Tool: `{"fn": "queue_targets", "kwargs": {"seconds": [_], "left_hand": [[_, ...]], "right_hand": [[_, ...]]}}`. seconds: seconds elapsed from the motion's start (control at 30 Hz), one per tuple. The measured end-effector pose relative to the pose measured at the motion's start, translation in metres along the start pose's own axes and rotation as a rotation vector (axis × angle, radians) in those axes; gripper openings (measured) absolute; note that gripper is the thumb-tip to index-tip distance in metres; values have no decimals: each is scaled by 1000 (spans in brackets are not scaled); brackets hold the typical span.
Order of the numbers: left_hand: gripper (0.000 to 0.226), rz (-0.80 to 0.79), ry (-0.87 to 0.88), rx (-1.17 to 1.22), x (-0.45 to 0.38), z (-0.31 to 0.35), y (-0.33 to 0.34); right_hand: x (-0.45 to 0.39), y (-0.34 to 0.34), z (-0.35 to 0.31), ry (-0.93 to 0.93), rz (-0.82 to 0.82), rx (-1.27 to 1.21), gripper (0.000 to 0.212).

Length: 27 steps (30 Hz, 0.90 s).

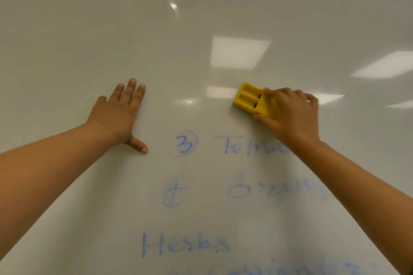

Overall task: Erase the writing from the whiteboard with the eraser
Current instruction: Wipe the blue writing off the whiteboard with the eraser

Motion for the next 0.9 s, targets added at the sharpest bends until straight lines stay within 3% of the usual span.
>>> {"fn": "queue_targets", "kwargs": {"seconds": [0.17,0.23,0.47,0.53,0.67,0.73,0.8,0.9], "left_hand": [[152,2,2,18,1,1,-2],[152,-1,1,27,2,1,-2],[152,-6,3,28,4,2,-5],[152,-1,-1,28,4,1,-4],[153,10,5,52,3,1,-4],[154,17,11,65,3,1,-4],[156,11,10,83,4,1,-5],[158,-22,2,137,7,4,-8]], "right_hand": [[-12,-12,54,476,89,-65,58],[-9,-7,48,559,119,-114,60],[13,-3,29,98,15,-44,60],[8,-12,55,153,18,36,60],[14,-31,123,661,136,-96,60],[21,-29,127,767,157,-141,63],[27,-24,111,718,148,-138,62],[44,-16,84,464,70,-111,60]]}}
Point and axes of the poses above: each hand's wrist, its own x-axis away from the middle knuckle, its own y-axis out of the palm, z = x × y, the point moved 5 cm from there along -x, towards the middle knuckle, and after that the axes turned 1 degree about -y, right-handed, at the moved point
